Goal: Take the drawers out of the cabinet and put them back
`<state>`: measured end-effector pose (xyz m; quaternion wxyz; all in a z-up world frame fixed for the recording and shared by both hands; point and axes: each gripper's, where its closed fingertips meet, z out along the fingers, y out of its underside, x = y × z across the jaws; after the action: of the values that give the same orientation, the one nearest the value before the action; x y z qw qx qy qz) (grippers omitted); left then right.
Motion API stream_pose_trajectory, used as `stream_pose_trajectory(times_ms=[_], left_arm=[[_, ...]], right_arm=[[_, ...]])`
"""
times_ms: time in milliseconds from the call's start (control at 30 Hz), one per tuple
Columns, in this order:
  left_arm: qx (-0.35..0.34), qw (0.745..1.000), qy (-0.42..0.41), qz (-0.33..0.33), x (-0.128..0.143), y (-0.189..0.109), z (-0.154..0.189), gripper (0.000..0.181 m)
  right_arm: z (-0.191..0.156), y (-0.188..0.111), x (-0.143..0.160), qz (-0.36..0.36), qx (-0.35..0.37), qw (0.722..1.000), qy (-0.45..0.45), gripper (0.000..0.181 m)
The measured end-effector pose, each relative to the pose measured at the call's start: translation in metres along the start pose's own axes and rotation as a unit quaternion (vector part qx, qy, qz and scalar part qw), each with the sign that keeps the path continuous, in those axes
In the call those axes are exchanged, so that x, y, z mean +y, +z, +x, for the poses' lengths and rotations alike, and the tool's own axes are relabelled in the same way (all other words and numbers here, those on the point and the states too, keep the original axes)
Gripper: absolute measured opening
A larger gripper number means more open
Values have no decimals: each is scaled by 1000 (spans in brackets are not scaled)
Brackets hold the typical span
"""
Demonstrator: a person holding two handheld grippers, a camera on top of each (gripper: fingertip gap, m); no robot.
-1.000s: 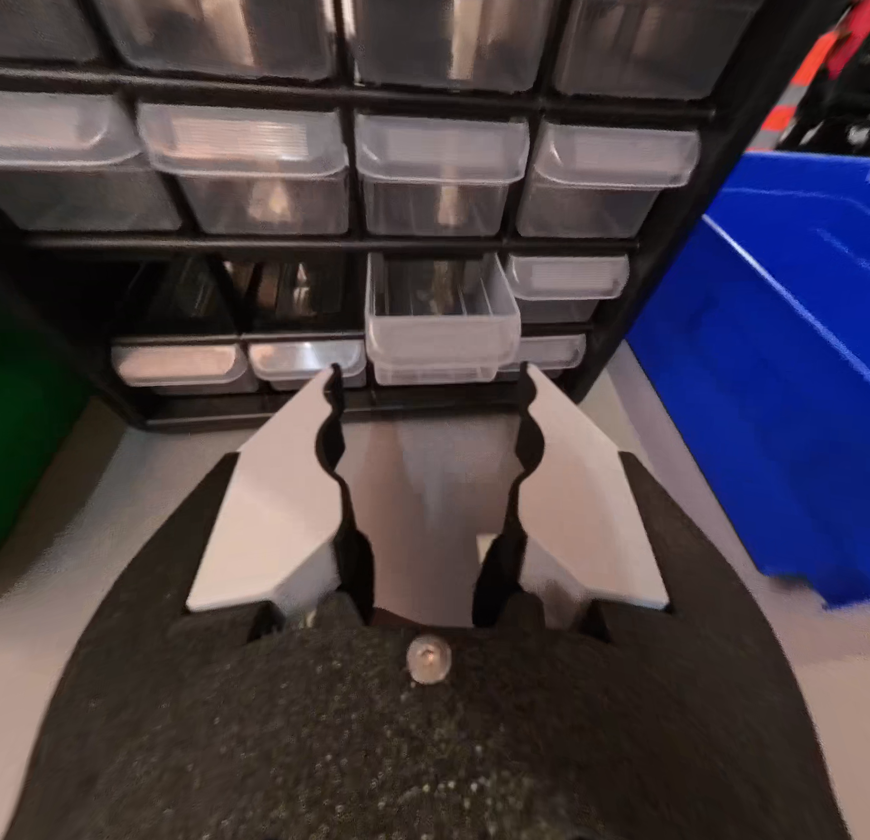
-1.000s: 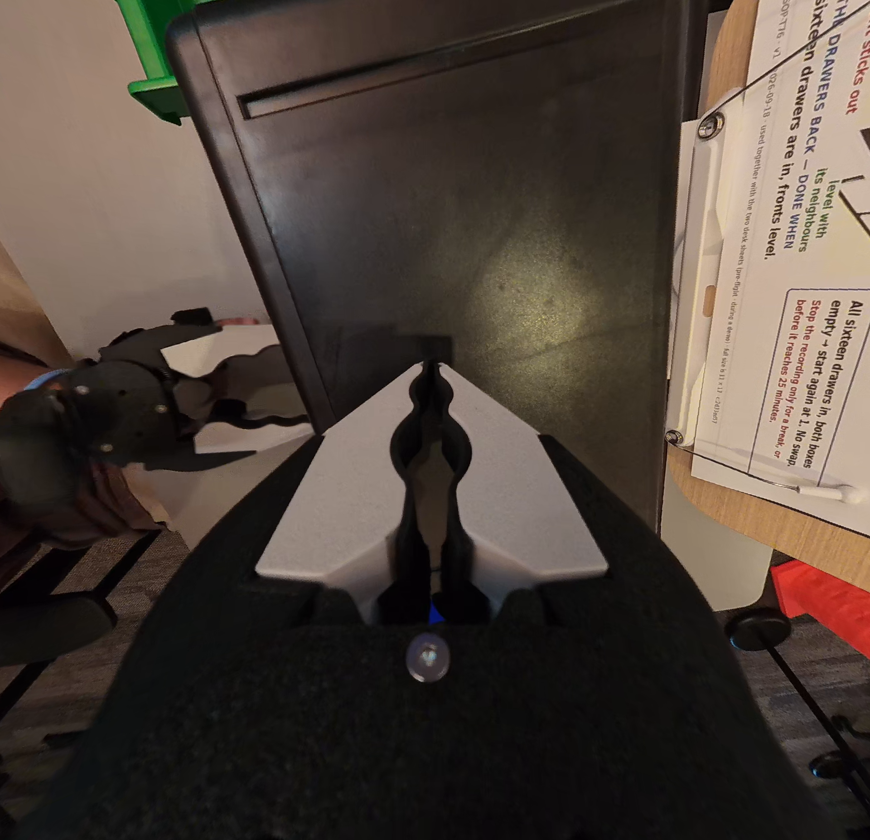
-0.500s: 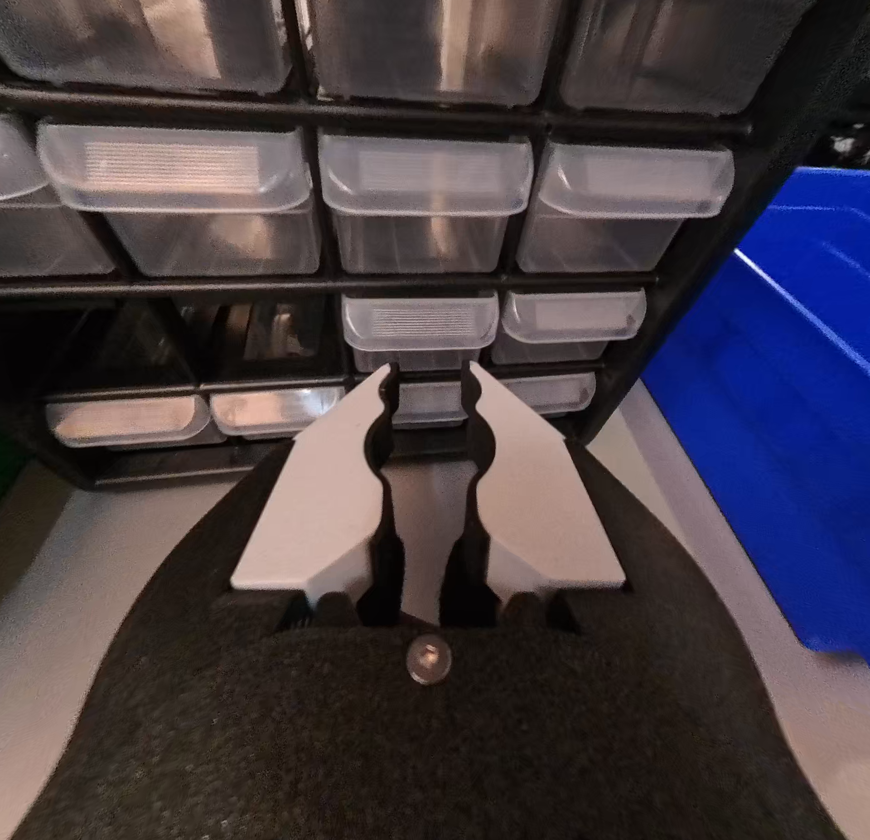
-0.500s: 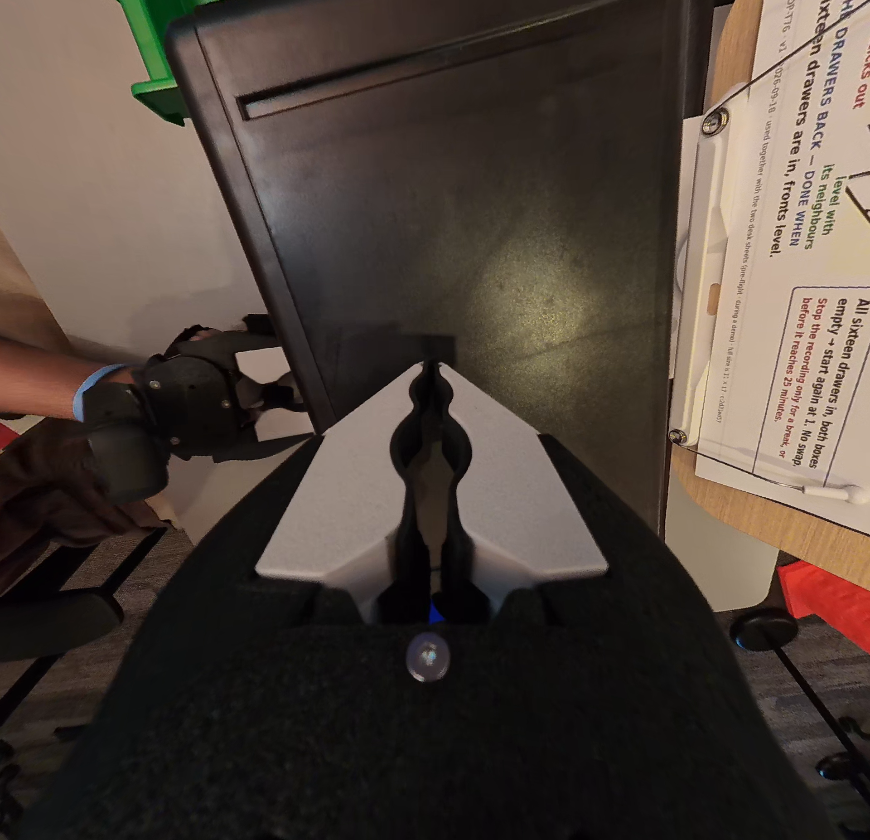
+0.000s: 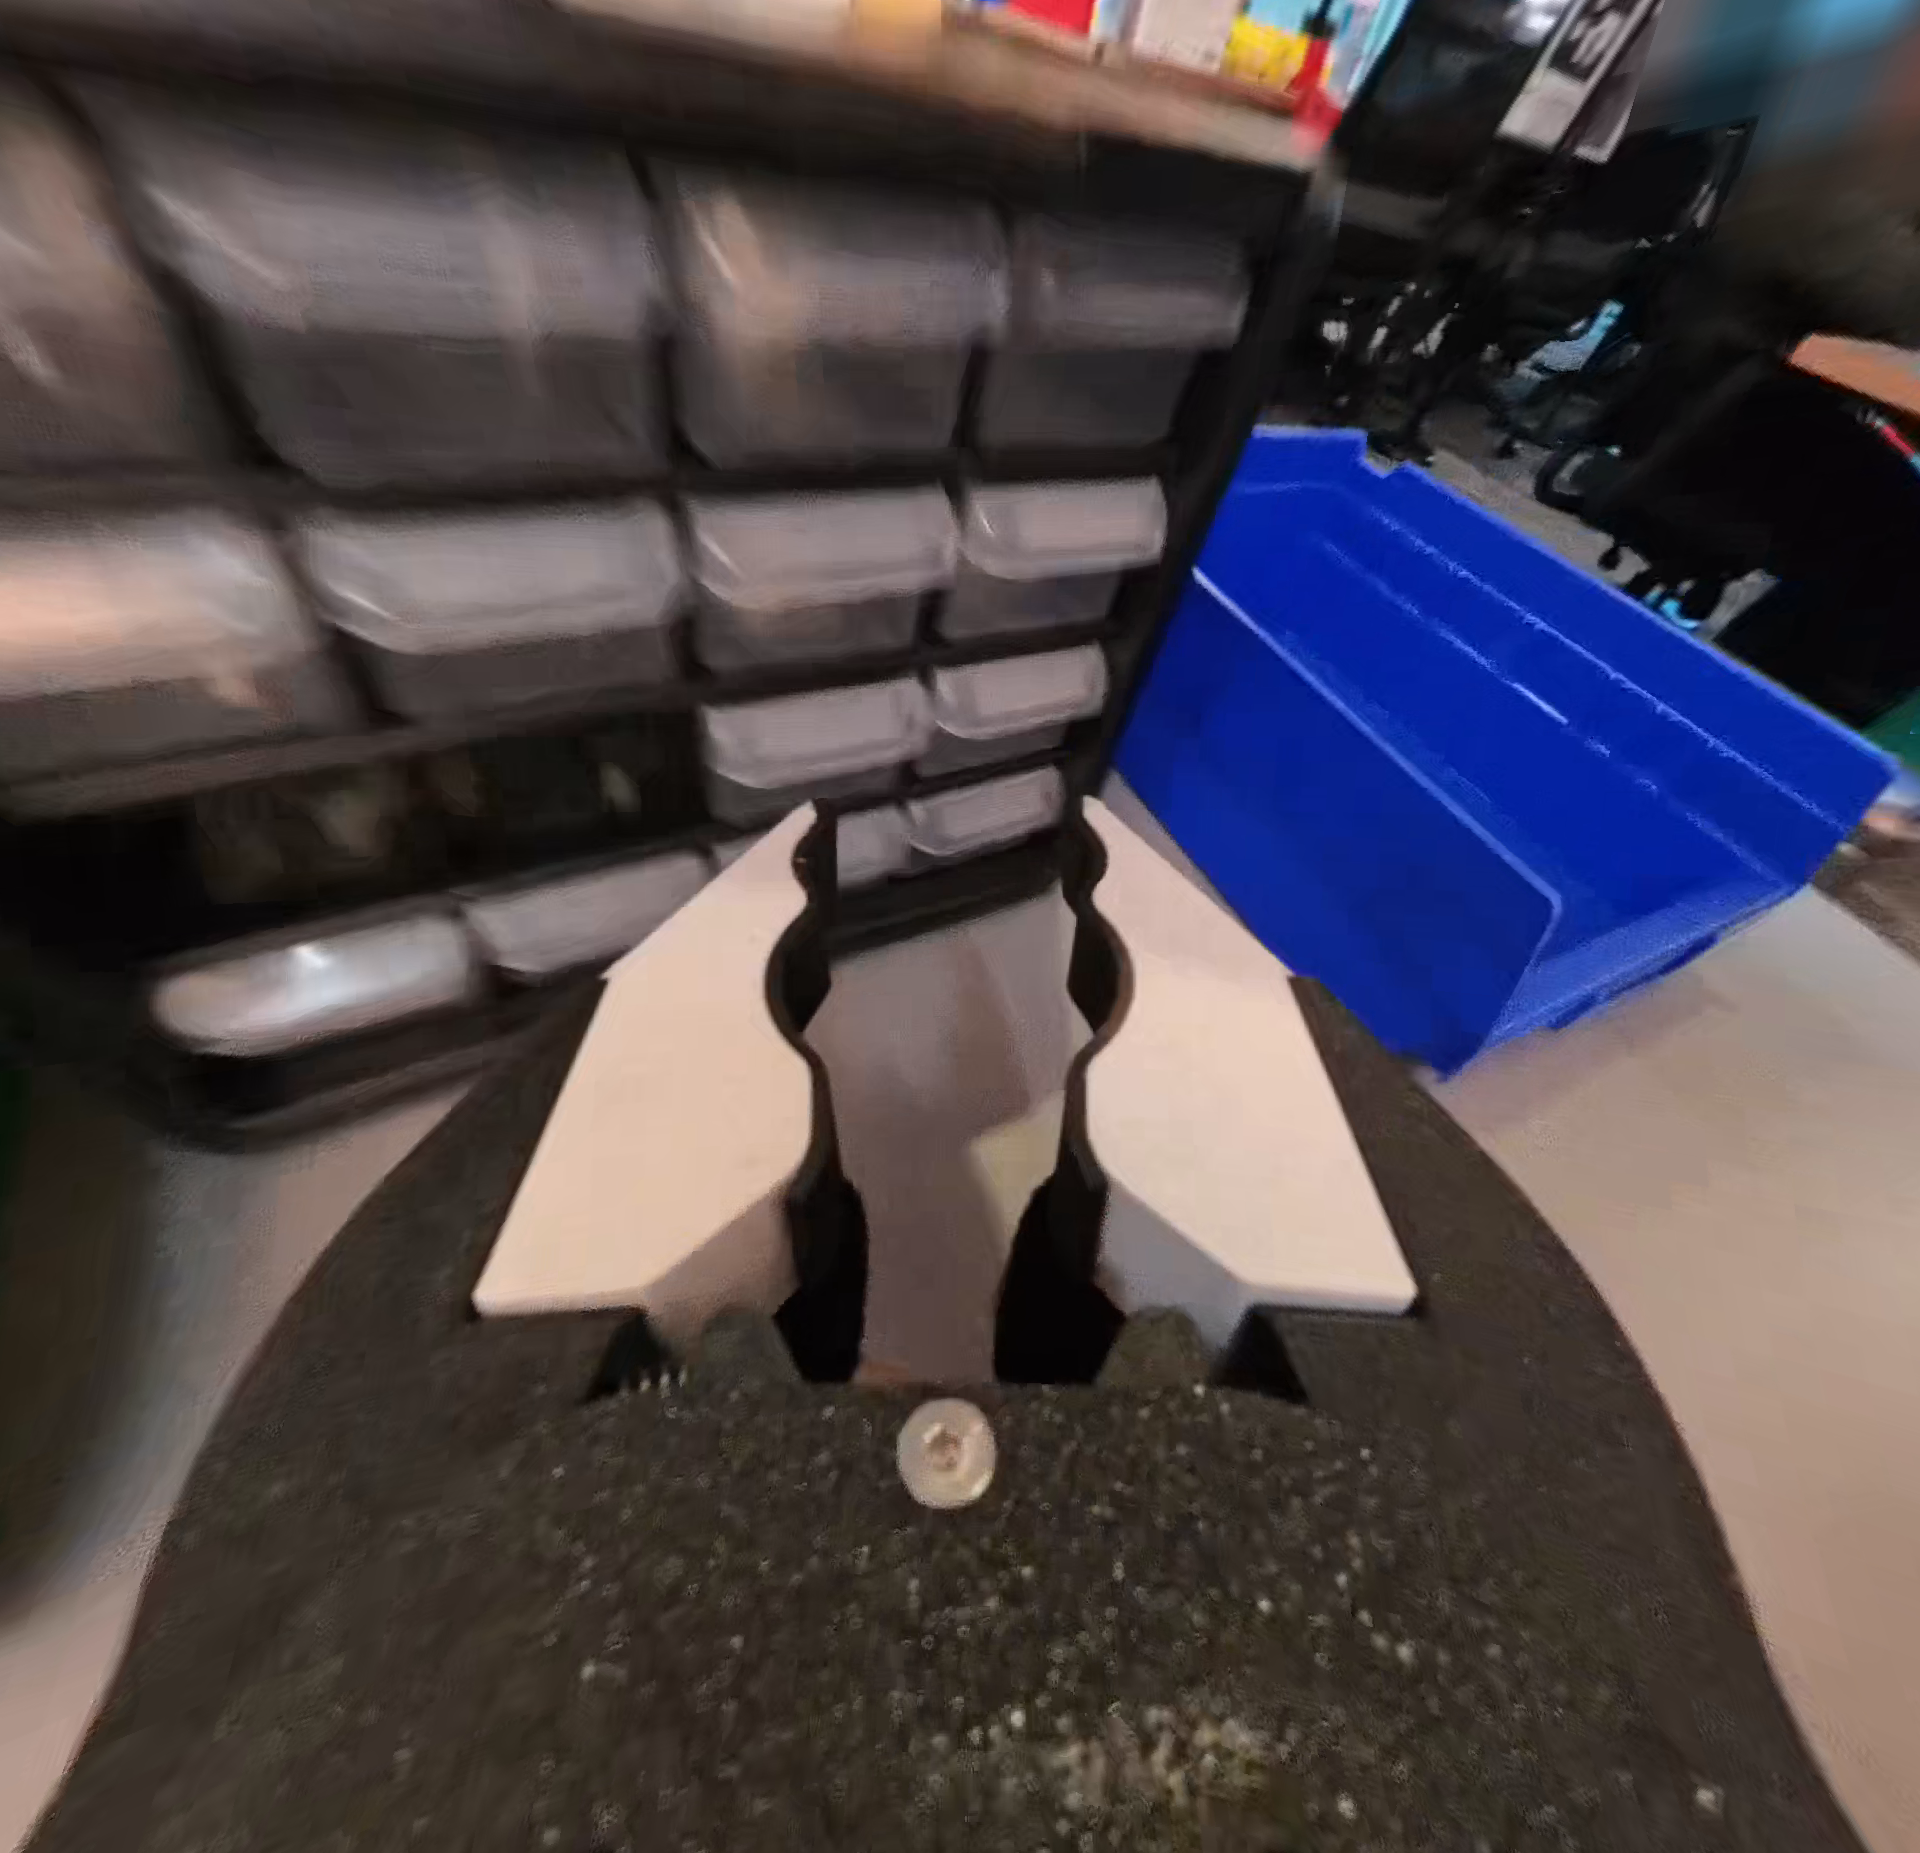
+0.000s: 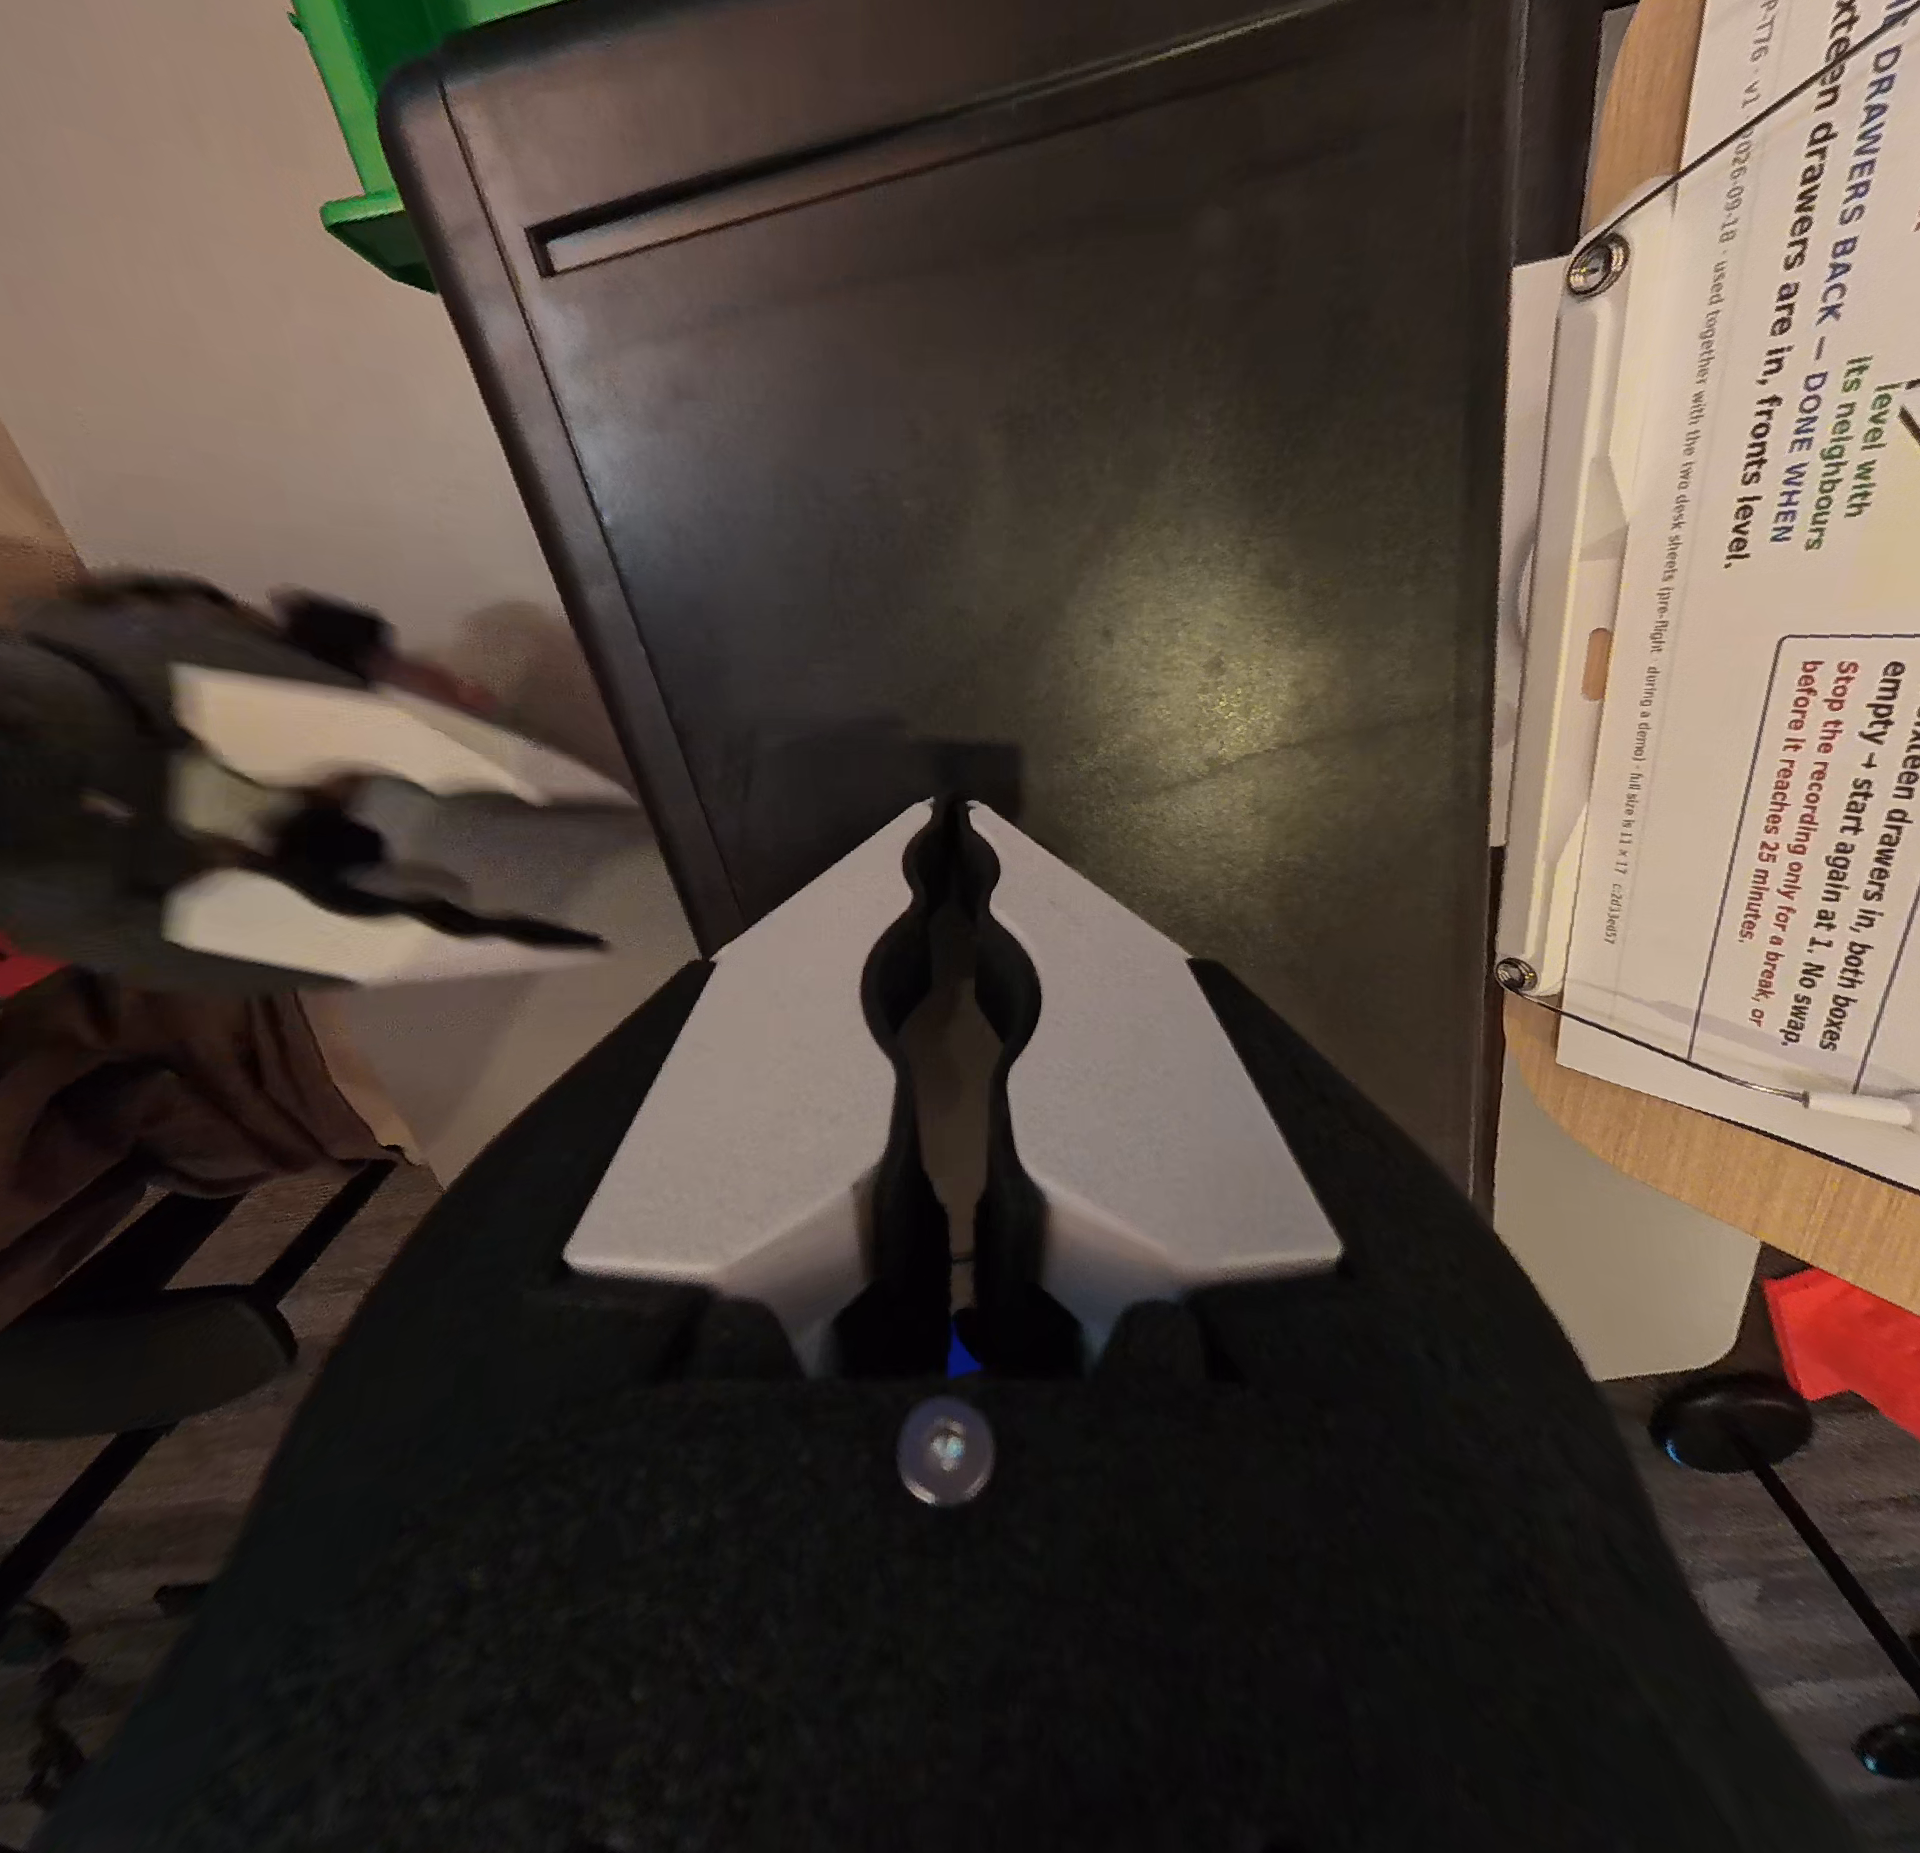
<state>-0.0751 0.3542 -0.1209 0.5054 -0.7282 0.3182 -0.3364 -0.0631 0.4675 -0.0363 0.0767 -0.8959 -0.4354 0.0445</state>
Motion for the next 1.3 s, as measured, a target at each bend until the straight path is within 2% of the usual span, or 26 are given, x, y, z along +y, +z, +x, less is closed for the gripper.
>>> stream_pose_trajectory(times_ms=[67,133,200,233,267,300,333,367,433,500,567,633,733,767,800,867,1000,1033,1100,1200,1300], left_arm=[[-70,994,68,53,-41,-45,-54,47],[-163,977,107,92,-86,-93,-130,46],[-229,961,133,76,-121,-124,-212,42],[-234,959,154,33,-127,-127,-247,43],[-207,963,167,-38,-120,-121,-274,47],[-157,965,166,-130,-100,-112,-290,52],[-103,954,170,-225,-75,-103,-300,57],[-69,934,190,-294,-55,-96,-310,56],[-14,890,235,-391,-16,-78,-319,57],[-18,823,294,-486,16,-66,-337,54],[-29,766,329,-552,36,-56,-353,55],[-14,757,323,-568,49,-40,-353,53],[11,740,301,-602,73,-36,-356,49],[32,745,282,-604,77,-37,-350,35],[39,758,267,-593,76,-33,-345,31],[46,765,257,-589,79,-34,-342,14],[32,771,275,-574,77,-44,-335,2],[28,782,269,-562,71,-48,-329,1],[22,820,241,-519,50,-58,-313,0],[-1,876,192,-442,8,-88,-285,0],[23,909,179,-376,-25,-137,-222,0]], right_arm=[[0,0,0,7,-5,1000,3,0],[1,0,-1,18,-10,1000,9,0],[4,1,-4,31,-9,999,18,0],[5,1,-4,34,-10,999,18,0],[5,1,-4,35,-11,999,16,0],[5,1,-4,35,-11,999,16,0],[4,1,-4,34,-11,999,16,0],[5,1,-4,30,-11,999,16,0],[4,1,-4,18,-12,1000,17,0],[4,1,-4,3,-10,1000,14,0],[4,1,-4,-11,-9,1000,13,0],[4,1,-4,-21,-9,1000,12,0],[4,1,-3,-35,-12,999,10,0],[4,1,-3,-40,-13,999,9,0],[4,1,-3,-45,-14,999,7,0],[4,1,-3,-55,-12,998,2,0],[4,1,-3,-67,-2,998,-7,0],[4,1,-3,-69,0,998,-7,0],[4,1,-3,-69,1,998,-7,0],[4,1,-3,-65,1,998,-5,0],[4,1,-3,-59,4,998,-4,0]])
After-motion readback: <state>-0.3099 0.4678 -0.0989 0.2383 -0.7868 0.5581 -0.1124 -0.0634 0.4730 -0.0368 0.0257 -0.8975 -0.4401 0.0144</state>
